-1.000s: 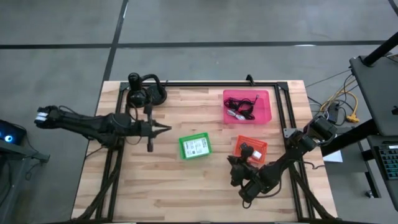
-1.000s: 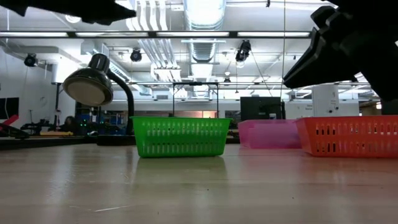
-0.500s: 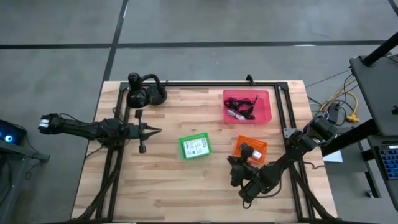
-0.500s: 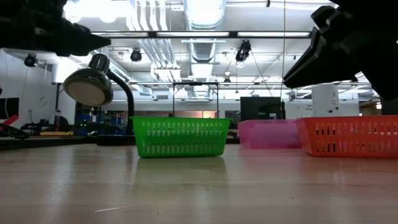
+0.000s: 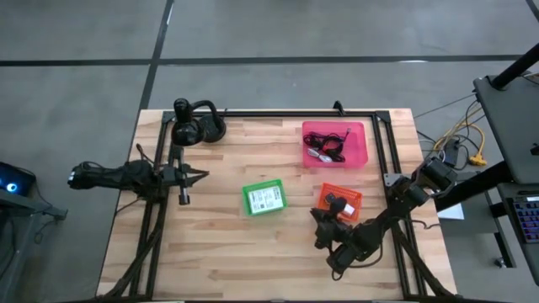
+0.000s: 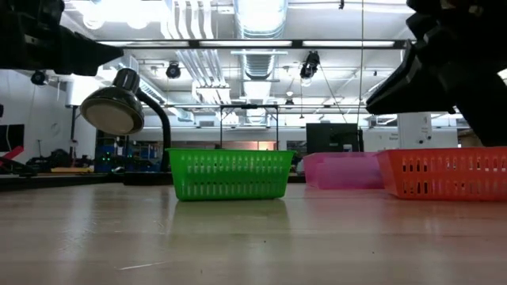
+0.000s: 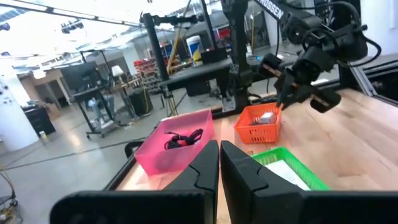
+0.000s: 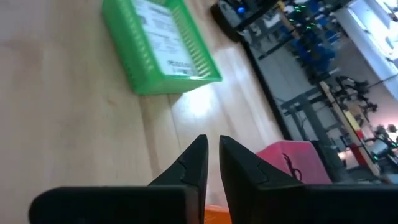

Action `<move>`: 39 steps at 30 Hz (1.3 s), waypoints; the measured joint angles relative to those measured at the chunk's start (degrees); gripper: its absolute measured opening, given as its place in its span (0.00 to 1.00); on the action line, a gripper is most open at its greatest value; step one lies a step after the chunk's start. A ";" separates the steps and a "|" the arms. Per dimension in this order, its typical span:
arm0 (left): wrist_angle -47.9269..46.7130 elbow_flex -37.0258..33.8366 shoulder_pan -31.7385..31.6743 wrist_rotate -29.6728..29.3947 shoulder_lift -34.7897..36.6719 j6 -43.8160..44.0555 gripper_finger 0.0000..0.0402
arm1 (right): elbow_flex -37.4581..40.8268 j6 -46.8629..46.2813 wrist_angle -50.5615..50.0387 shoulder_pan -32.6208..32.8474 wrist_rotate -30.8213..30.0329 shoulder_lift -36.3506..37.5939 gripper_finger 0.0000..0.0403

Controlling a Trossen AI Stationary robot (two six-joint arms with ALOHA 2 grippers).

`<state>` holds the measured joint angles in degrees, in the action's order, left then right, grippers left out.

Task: Pick and place items into bin
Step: Return to Home Position

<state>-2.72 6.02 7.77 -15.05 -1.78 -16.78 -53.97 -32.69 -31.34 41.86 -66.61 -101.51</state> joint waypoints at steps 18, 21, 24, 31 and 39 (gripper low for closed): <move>-1.01 -0.04 0.00 -0.37 -1.22 0.09 0.00 | 7.85 56.20 48.04 -14.24 55.43 12.48 0.02; -1.31 -0.04 0.00 -0.37 -1.17 0.10 0.00 | 13.75 57.86 56.25 -20.87 62.25 17.52 0.02; -2.06 -0.11 0.00 -0.37 -1.05 0.11 0.00 | 19.55 57.98 59.53 -27.54 61.55 23.37 0.02; -2.46 -0.14 0.00 -0.35 -0.86 0.11 0.00 | 32.96 55.92 62.05 -39.35 62.91 42.11 0.02; -3.01 -0.35 0.00 -0.42 0.10 1.44 0.00 | 45.41 46.38 55.27 -43.07 66.72 65.33 0.02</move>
<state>-5.72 5.67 7.77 -15.48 -1.68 -15.34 -8.56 13.68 23.94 -1.21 0.12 -36.18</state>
